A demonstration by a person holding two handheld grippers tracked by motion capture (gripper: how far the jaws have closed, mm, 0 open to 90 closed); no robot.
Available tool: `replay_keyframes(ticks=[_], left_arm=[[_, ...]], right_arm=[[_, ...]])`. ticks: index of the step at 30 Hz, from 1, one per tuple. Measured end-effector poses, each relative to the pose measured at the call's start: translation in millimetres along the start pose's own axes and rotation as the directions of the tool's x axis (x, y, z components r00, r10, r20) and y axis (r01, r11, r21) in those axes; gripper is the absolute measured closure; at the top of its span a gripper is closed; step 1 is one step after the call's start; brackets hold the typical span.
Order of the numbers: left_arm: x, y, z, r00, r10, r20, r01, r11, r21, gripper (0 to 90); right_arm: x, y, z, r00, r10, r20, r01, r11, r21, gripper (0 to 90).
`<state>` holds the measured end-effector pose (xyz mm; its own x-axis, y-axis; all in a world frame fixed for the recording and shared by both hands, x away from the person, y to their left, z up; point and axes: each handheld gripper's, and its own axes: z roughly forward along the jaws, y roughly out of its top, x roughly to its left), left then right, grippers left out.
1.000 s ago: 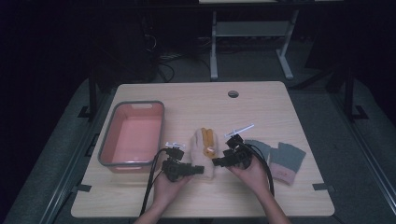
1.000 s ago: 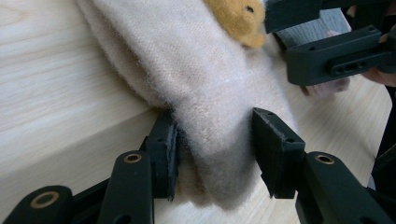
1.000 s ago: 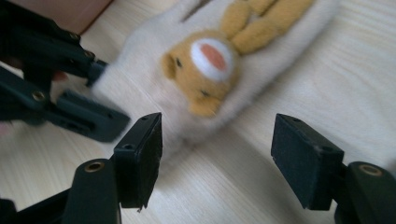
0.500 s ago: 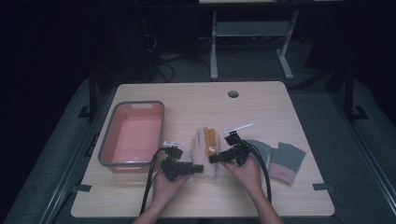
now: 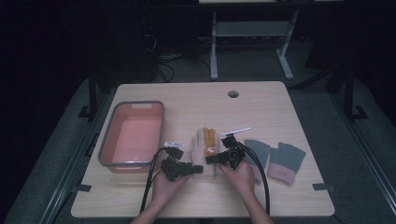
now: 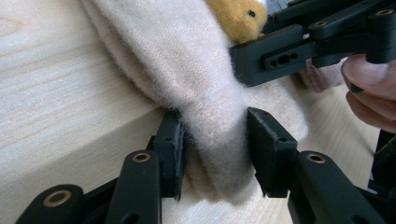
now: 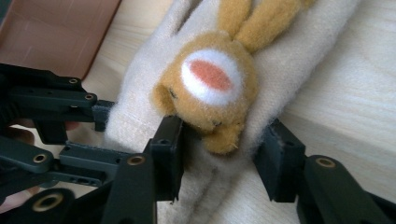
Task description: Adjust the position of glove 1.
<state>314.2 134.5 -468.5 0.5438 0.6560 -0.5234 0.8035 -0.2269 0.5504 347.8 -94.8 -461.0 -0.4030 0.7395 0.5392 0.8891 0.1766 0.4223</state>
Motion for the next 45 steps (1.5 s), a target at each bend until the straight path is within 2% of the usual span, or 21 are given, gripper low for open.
replay_keyframes(ticks=[4, 7, 11, 15, 19, 24, 28, 35, 40, 45], left_arm=[[0.4, 0.5, 1.0, 1.0, 0.001, 0.004, -0.001, 1.0, -0.002, 61.0], [0.0, 1.1, 1.3, 1.0, 0.001, 0.001, -0.001, 1.0, 0.002, 61.5], [-2.2, 1.1, 1.6, 0.9997, 0.016, -0.018, -0.016, 0.9999, 0.002, 61.4], [-0.9, 1.7, 1.8, 1.0, 0.007, -0.006, -0.007, 1.0, 0.001, 62.8], [-0.2, 2.9, 1.7, 0.9999, -0.009, 0.006, 0.009, 1.0, -0.002, 65.9], [2.5, 4.4, 1.6, 0.9993, -0.027, 0.024, 0.027, 0.9996, 0.004, 67.1], [0.2, 5.2, 1.0, 0.9999, -0.009, 0.013, 0.009, 1.0, -0.002, 68.0], [0.3, 6.2, -3.1, 0.9991, -0.029, 0.031, 0.029, 0.9994, -0.019, 68.2], [0.6, 6.6, -4.0, 0.999, -0.028, 0.034, 0.029, 0.9993, -0.022, 68.4], [-1.1, 6.3, -4.0, 0.999, -0.026, 0.037, 0.027, 0.9994, -0.023, 68.6]], right_arm=[[-3.6, -3.3, 1.5, 0.9993, 0.019, -0.031, -0.02, 0.999, -0.026, 62.8], [-5.0, -3.7, 2.2, 0.9988, 0.03, -0.038, -0.031, 0.999, -0.028, 65.5], [-3.1, -3.9, 3.3, 0.9996, 0.01, -0.025, -0.011, 0.999, -0.031, 69.1], [-3.3, -3.4, 3.0, 0.9996, 0.001, -0.028, -0.002, 1.0, -0.031, 73.6], [-1.8, 0.1, 0.4, 0.9985, -0.045, -0.029, 0.045, 0.999, -0.013, 79.3], [-3.1, 3.3, 0.0, 0.9977, -0.053, -0.043, 0.053, 0.999, -0.001, 81.5], [-1.5, 4.0, -1.8, 0.9976, -0.06, -0.035, 0.06, 0.998, -0.002, 82.7], [0.9, 5.5, -7.2, 0.9963, -0.071, -0.047, 0.071, 0.997, -0.008, 83.1], [5.0, 6.4, -10.3, 0.9954, -0.09, -0.035, 0.089, 0.996, -0.012, 83.2], [4.4, 5.5, -12.1, 0.9956, -0.086, -0.037, 0.085, 0.996, -0.01, 83.2]])
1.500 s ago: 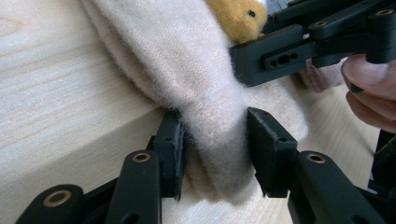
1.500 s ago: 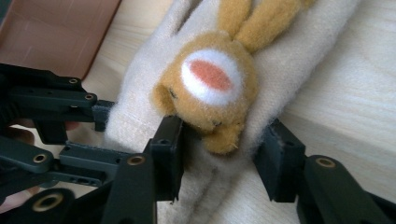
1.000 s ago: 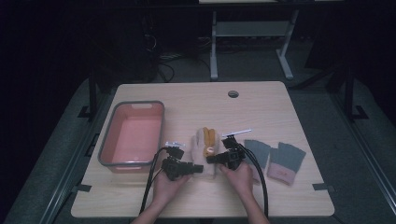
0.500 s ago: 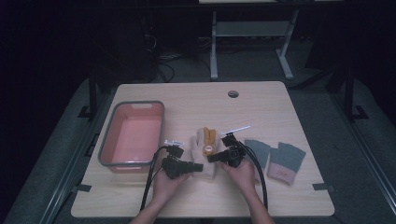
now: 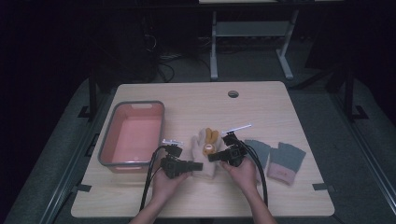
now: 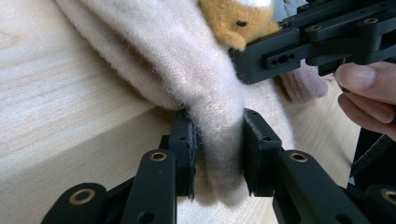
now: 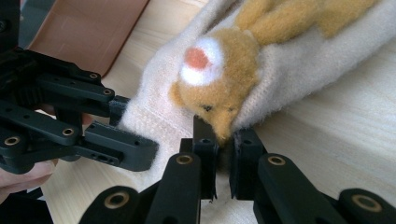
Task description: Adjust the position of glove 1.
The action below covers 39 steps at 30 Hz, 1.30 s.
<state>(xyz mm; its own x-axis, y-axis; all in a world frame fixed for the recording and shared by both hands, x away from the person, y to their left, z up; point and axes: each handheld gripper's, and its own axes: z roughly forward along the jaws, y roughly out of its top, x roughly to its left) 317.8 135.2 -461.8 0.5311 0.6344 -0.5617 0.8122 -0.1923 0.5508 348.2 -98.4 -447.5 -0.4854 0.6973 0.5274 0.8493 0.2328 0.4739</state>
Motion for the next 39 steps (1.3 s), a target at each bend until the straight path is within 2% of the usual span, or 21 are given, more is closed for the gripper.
replay_keyframes(ticks=[6, 8, 10, 11, 13, 16, 18, 21, 23, 30, 31, 36, 39], left_arm=[[2.7, -2.0, 2.7, 0.9999, -0.001, -0.011, 0.001, 1.0, 0.007, 68.8], [2.8, -2.1, 3.3, 0.9999, 0.001, -0.014, -0.001, 0.9999, 0.013, 68.8], [1.7, -1.7, 3.5, 0.9996, 0.016, -0.025, -0.015, 0.9996, 0.023, 68.1], [0.5, -1.6, 3.3, 0.9986, 0.036, -0.038, -0.035, 0.999, 0.028, 67.6], [0.0, -1.7, 3.7, 0.9982, 0.04, -0.044, -0.038, 0.9988, 0.032, 66.5], [1.5, -1.5, 4.9, 0.9988, 0.028, -0.04, -0.027, 0.9994, 0.024, 65.6], [3.3, -0.9, 5.0, 0.9994, 0.017, -0.032, -0.016, 0.9994, 0.03, 65.5], [4.5, -0.3, 5.1, 0.9998, -0.007, -0.021, 0.007, 0.9996, 0.026, 66.4], [4.1, 0.1, 4.4, 0.9998, 0.001, -0.02, 0.0, 0.9996, 0.028, 67.5], [3.4, 1.7, 0.6, 0.9999, -0.013, -0.01, 0.013, 0.9998, 0.015, 68.8], [3.3, 2.0, -1.0, 0.9999, -0.003, -0.01, 0.003, 0.9998, 0.02, 68.8], [-0.4, 4.9, -7.3, 1.0, -0.001, 0.006, 0.001, 1.0, -0.002, 69.0], [-4.0, 7.9, -10.2, 0.9998, 0.018, 0.012, -0.018, 0.9998, -0.002, 69.1]], right_arm=[[0.0, 0.0, 2.7, 0.9998, 0.01, 0.015, -0.011, 1.0, 0.009, 79.3], [-3.1, 0.5, 4.9, 0.9996, 0.023, 0.018, -0.023, 1.0, 0.014, 73.2], [-5.4, 0.9, 8.2, 0.9979, 0.044, 0.048, -0.045, 0.999, 0.03, 62.6], [-7.2, 0.7, 9.7, 0.9969, 0.06, 0.051, -0.062, 0.997, 0.035, 59.7], [-9.1, 0.6, 10.9, 0.9956, 0.081, 0.046, -0.083, 0.996, 0.035, 58.0], [-8.5, 1.2, 11.6, 0.995, 0.088, 0.048, -0.089, 0.995, 0.033, 59.2], [-8.3, 1.2, 14.2, 0.9943, 0.1, 0.037, -0.102, 0.994, 0.04, 67.0], [-9.4, 1.2, 15.3, 0.9953, 0.096, 0.001, -0.096, 0.995, 0.039, 76.9], [-9.4, 1.3, 14.0, 0.9956, 0.092, -0.019, -0.091, 0.995, 0.033, 80.3], [-9.2, 2.0, 6.3, 0.9948, 0.085, -0.056, -0.085, 0.996, 0.011, 82.7], [-8.8, 2.0, 5.7, 0.9947, 0.085, -0.057, -0.085, 0.996, 0.012, 82.7], [-3.9, 3.5, -1.6, 0.9951, 0.071, -0.068, -0.072, 0.997, -0.006, 82.8], [-2.6, 4.2, -6.4, 0.9944, 0.072, -0.077, -0.072, 0.997, -0.007, 82.8]])
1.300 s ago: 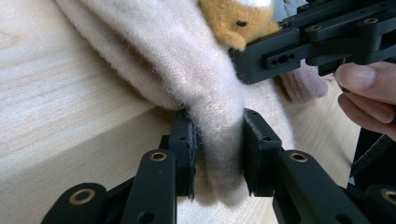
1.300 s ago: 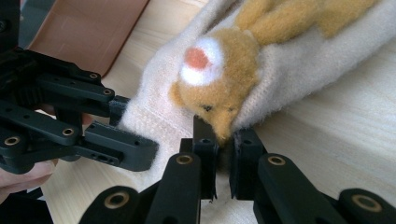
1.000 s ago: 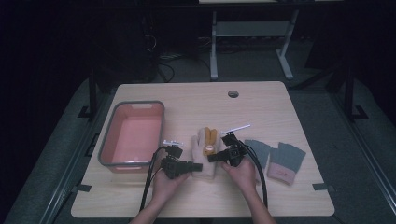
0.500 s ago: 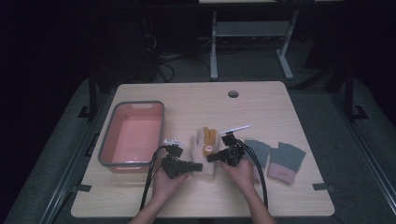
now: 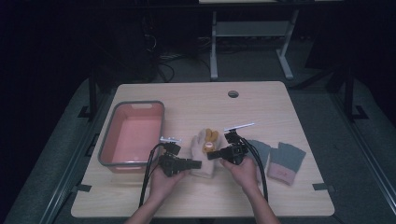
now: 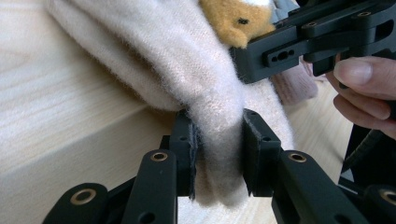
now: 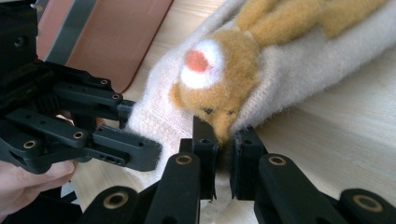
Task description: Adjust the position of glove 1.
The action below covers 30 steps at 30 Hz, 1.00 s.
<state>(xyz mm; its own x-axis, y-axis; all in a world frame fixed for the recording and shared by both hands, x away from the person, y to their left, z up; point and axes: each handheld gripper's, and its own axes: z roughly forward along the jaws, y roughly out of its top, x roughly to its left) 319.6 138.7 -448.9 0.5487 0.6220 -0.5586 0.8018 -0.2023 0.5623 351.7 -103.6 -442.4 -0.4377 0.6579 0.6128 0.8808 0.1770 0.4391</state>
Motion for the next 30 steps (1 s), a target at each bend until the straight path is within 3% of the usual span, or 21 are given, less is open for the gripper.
replay_keyframes(ticks=[16, 30], left_arm=[[-15.3, 20.3, -24.5, 0.9975, 0.069, 0.012, -0.069, 0.9966, -0.045, 69.4], [-14.5, 39.7, -46.5, 0.9966, 0.072, 0.04, -0.068, 0.9935, -0.091, 69.5]], right_arm=[[21.1, 16.1, -25.7, 0.9985, -0.054, -0.006, 0.053, 0.997, -0.054, 82.8], [37.5, 37.3, -35.9, 0.9967, -0.076, -0.029, 0.074, 0.994, -0.076, 82.8]])
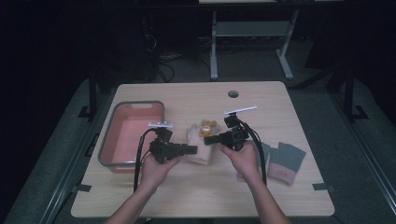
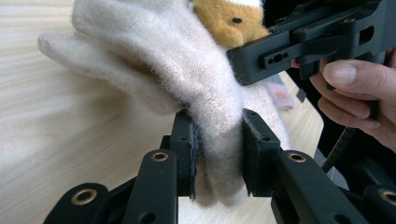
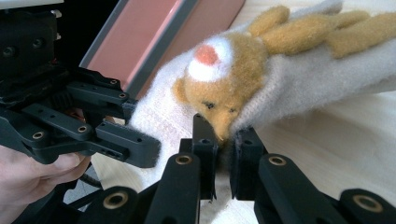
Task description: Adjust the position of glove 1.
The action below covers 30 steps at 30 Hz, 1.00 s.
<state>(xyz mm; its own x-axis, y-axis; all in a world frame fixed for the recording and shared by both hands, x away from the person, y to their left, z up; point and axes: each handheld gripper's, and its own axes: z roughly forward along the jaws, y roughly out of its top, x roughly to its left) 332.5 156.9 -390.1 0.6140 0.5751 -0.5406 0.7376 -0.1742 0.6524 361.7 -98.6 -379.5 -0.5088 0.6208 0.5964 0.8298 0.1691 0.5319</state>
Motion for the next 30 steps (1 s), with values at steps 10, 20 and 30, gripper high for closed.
replay_keyframes(ticks=[10, 20, 30], left_arm=[[-1.8, 17.3, -14.1, 1.0, 0.008, 0.0, -0.008, 0.9996, -0.027, 69.5], [-1.1, 32.2, -27.1, 0.9999, 0.015, 0.0, -0.015, 0.9988, -0.047, 69.5], [-0.9, 43.6, -40.2, 0.9999, 0.007, 0.007, -0.007, 0.9983, -0.058, 69.5]], right_arm=[[10.4, 20.5, -7.6, 0.9995, -0.025, -0.021, 0.025, 0.999, -0.02, 82.9], [18.4, 38.8, -9.9, 0.9985, -0.045, -0.03, 0.044, 0.999, -0.028, 82.9], [27.8, 53.6, -11.4, 0.9977, -0.056, -0.038, 0.055, 0.998, -0.03, 82.8]])
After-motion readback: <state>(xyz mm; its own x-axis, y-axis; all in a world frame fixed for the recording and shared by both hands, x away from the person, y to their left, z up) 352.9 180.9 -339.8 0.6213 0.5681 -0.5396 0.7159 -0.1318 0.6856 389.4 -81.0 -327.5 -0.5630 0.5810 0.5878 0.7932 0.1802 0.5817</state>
